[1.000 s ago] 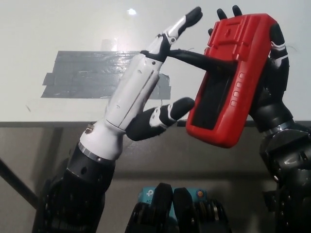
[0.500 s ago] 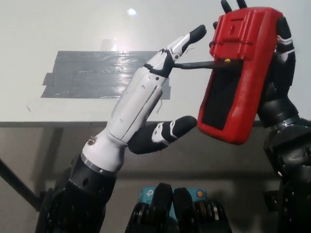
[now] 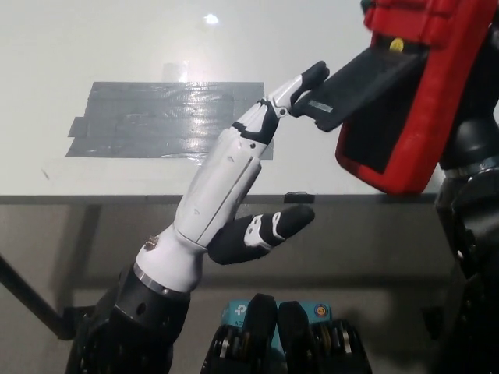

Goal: The robot first picks the multimeter with right hand and then unfolds the black stand on the back of it using left hand

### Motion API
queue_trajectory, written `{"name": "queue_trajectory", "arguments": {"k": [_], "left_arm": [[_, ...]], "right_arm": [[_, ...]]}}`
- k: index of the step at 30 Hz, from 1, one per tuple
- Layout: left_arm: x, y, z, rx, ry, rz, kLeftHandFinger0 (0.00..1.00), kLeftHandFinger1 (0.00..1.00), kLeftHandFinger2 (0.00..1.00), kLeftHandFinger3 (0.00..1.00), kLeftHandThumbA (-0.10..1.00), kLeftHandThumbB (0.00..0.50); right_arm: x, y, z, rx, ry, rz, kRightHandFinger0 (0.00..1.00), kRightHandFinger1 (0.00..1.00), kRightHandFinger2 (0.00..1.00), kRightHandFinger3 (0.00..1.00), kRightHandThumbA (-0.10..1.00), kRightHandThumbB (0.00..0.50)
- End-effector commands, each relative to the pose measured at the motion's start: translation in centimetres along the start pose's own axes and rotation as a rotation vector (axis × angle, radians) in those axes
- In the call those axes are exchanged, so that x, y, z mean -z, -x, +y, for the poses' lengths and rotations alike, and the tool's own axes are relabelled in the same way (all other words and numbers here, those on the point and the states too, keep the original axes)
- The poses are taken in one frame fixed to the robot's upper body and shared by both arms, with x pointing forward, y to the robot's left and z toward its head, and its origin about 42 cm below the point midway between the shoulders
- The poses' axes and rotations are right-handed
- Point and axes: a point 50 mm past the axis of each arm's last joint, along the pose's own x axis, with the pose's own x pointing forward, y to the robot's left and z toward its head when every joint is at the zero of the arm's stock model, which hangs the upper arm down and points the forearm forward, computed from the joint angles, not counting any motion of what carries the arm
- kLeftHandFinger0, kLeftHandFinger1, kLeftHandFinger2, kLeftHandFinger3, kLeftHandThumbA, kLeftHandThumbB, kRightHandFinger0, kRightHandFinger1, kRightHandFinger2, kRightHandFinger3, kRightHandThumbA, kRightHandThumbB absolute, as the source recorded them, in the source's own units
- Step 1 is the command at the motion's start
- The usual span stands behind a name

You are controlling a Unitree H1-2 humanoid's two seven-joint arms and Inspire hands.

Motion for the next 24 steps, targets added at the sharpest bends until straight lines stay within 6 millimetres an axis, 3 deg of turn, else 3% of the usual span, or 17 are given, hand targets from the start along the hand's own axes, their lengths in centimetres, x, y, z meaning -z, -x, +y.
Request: {"name": "queue_trajectory", "arguments": {"k": [1,11,15,19,24], "left_arm": [[-0.9,-0.3,-0.3,-0.013,0.004,-0.039,1.00,1.00,1.00,1.00,1.00,0.359],[-1.0,-0.2,-0.8,-0.021,0.015,-0.060,1.00,1.00,1.00,1.00,1.00,0.335],[-1.3,-0.4,-0.6,-0.023,-0.007,-0.074,1.00,1.00,1.00,1.00,1.00,0.336],[-1.4,-0.7,0.3,-0.028,-0.029,-0.078,1.00,1.00,1.00,1.00,1.00,0.367],[-1.1,-1.0,2.5,-0.080,-0.026,-0.038,1.00,1.00,1.00,1.00,1.00,0.367]], "right_arm": [[-0.6,-1.6,3.9,-0.092,-0.084,-0.105,0.00,0.38,0.80,1.00,-0.10,0.067],[0.3,-2.7,5.1,-0.085,-0.135,-0.154,0.00,0.38,0.72,1.00,-0.10,0.067],[0.4,-2.7,5.2,-0.088,-0.128,-0.148,0.00,0.39,0.74,1.00,-0.10,0.076],[0.2,-2.2,4.7,-0.065,-0.117,-0.146,0.00,0.38,0.73,1.00,-0.10,0.048],[0.1,-1.4,4.0,-0.045,-0.092,-0.127,0.00,0.38,0.71,1.00,-0.10,0.039]]}}
